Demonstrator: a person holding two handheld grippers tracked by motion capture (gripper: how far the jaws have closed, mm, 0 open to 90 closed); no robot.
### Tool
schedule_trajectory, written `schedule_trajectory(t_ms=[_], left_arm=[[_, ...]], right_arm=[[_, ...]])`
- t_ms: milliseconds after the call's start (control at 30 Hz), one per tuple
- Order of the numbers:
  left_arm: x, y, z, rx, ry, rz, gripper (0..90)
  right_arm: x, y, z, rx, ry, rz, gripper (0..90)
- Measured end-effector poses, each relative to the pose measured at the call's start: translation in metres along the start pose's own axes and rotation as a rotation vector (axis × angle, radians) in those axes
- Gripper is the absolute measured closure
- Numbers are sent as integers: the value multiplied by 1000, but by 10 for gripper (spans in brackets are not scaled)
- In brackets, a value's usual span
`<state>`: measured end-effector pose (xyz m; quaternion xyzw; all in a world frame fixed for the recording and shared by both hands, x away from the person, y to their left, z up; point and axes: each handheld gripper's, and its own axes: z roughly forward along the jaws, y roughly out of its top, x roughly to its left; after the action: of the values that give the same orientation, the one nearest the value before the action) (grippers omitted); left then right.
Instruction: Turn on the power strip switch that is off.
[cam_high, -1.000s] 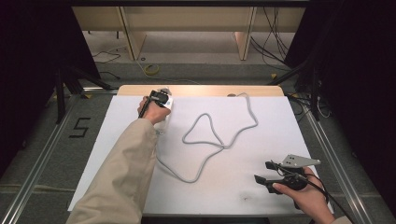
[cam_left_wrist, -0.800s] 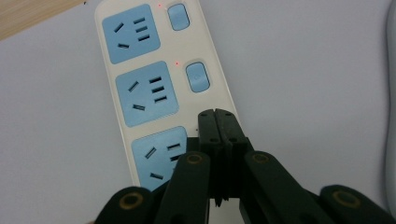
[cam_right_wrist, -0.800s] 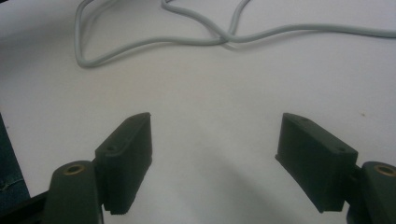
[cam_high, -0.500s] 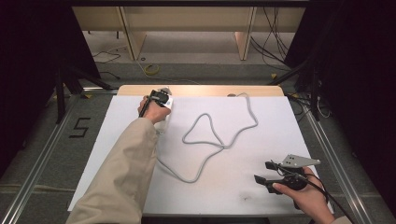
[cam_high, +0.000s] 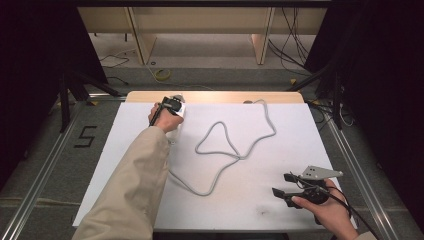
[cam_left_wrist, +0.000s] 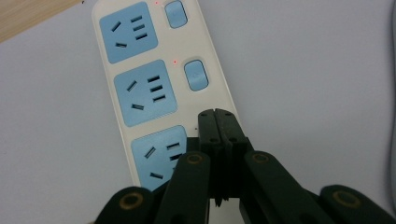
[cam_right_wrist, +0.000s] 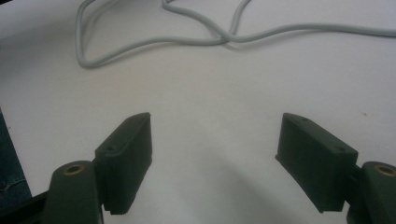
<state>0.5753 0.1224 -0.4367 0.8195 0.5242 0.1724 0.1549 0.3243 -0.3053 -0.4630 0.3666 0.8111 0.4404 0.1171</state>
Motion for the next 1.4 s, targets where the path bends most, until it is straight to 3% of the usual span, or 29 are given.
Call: schedule_trajectory(t_ms=[400,533,733,1400], left_arm=[[-6,1,1,11,33,48,900],[-10,3,2,26,59,91,900],[-12,2,3,25,72,117,900],[-12,2,4,24,76,111,899]], right_arm=[[0,0,0,1,-1,3,269],[0,0,0,1,-2,-1,269],[-1,0,-2,1,-5,-1,269],[0,0,-3,-7,-9,1,268]])
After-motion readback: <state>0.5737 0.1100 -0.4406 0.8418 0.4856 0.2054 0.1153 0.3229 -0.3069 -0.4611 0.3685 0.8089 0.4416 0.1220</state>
